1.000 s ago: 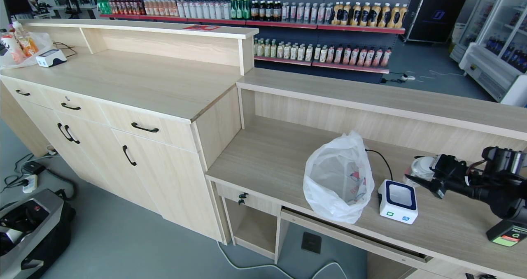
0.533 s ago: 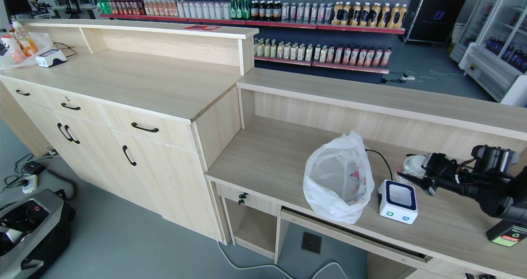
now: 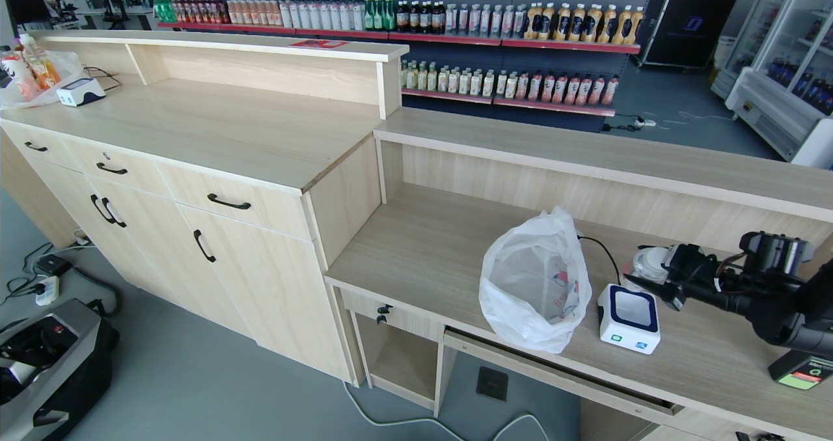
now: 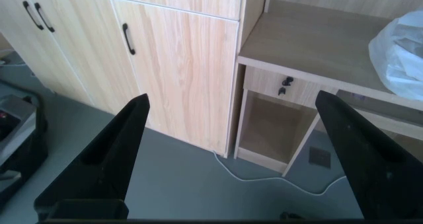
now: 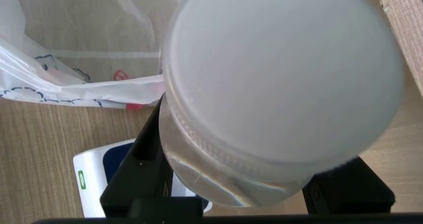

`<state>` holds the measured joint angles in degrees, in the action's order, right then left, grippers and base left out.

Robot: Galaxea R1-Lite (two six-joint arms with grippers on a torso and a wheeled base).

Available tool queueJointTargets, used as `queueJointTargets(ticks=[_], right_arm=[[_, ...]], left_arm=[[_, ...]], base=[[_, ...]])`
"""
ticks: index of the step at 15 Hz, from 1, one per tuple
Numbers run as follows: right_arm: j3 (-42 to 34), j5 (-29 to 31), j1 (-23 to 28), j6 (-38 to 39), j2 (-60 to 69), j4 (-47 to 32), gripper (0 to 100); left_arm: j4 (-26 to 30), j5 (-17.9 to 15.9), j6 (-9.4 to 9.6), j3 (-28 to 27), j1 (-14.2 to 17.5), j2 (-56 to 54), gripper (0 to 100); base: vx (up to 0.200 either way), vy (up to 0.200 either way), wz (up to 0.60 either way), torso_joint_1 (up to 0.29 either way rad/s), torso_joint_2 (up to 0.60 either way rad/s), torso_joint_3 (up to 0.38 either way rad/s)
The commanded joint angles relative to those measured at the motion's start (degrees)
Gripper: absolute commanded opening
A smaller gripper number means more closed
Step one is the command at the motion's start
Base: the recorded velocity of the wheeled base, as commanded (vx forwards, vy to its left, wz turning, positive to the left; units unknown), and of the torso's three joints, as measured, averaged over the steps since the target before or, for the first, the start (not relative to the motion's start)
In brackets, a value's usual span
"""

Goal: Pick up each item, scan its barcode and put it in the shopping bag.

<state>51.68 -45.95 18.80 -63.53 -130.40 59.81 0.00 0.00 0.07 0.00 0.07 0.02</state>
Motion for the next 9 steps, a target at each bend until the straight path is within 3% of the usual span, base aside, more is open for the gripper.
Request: queueJointTargets(ticks=[1, 9], right_arm=[[0.1, 0.0, 0.0, 0.0, -0.1, 0.0, 0], [1.2, 0.0, -0.7, 0.9, -1.2, 0.3, 0]], left_arm=[[0.0, 0.0, 0.01, 0.0, 0.0, 0.0, 100], [0.0, 0.0, 0.01, 0.0, 0.0, 0.0, 100]], base=[[0.0, 0.0, 0.0, 0.0, 0.0, 0.0], [0.0, 0.0, 0.0, 0.0, 0.0, 0.0]])
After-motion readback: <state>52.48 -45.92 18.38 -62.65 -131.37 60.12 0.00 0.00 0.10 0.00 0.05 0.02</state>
